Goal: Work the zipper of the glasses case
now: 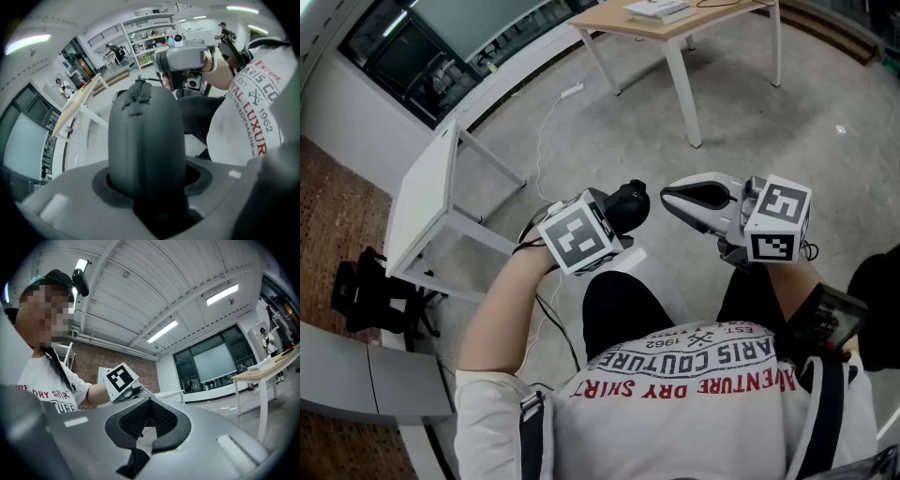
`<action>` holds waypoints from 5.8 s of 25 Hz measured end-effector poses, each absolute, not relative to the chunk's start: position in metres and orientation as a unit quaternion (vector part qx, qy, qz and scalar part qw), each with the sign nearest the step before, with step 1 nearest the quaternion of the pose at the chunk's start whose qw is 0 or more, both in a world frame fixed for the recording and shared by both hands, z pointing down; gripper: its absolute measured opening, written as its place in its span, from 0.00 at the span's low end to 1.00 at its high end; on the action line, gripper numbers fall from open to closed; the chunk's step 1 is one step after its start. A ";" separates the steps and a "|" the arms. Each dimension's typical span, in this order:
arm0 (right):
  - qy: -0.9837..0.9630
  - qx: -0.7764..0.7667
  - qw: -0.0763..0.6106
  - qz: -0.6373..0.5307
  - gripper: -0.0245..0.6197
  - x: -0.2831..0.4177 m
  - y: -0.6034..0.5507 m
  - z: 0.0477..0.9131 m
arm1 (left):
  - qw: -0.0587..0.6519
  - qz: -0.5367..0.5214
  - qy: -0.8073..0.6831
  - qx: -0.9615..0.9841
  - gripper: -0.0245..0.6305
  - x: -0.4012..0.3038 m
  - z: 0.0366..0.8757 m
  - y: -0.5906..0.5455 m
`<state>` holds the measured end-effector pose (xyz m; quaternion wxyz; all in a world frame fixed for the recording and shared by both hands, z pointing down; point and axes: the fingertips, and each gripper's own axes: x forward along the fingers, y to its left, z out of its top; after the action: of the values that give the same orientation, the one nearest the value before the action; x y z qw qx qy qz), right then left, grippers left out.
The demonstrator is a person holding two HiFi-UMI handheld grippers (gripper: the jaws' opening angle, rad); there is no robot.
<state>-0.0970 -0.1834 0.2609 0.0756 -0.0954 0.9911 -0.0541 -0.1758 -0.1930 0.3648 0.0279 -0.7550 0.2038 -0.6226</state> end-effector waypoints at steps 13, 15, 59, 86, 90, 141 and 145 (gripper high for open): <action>0.992 -0.084 0.082 -0.056 0.19 -0.097 -0.180 0.280 | 0.003 -0.668 0.143 -0.731 0.42 -0.158 0.381 -0.185; 0.991 -0.086 0.084 -0.058 0.19 -0.096 -0.180 0.280 | -0.001 -0.666 0.141 -0.733 0.42 -0.154 0.381 -0.183; 0.997 0.026 0.068 -0.038 0.07 -0.093 -0.159 0.258 | -0.052 -0.471 0.008 -0.881 0.42 -0.130 0.357 -0.139; 0.993 0.021 0.110 -0.047 0.07 -0.090 -0.160 0.242 | -0.154 -0.191 0.018 -0.969 0.42 -0.098 0.307 -0.136; 0.992 0.022 0.114 -0.048 0.07 -0.089 -0.161 0.242 | -0.169 -0.148 0.023 -0.974 0.42 -0.095 0.300 -0.139; 0.988 -0.009 0.130 -0.082 0.07 -0.085 -0.176 0.252 | -0.278 0.278 0.109 -0.913 0.42 -0.117 0.218 -0.206; 0.988 -0.011 0.129 -0.085 0.07 -0.085 -0.177 0.254 | -0.285 0.311 0.119 -0.899 0.42 -0.125 0.214 -0.213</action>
<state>-0.0849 -0.1773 0.2543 0.1294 -0.0111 0.9879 -0.0850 -0.1248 -0.2135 0.2143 -0.2852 -0.8988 0.1187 0.3111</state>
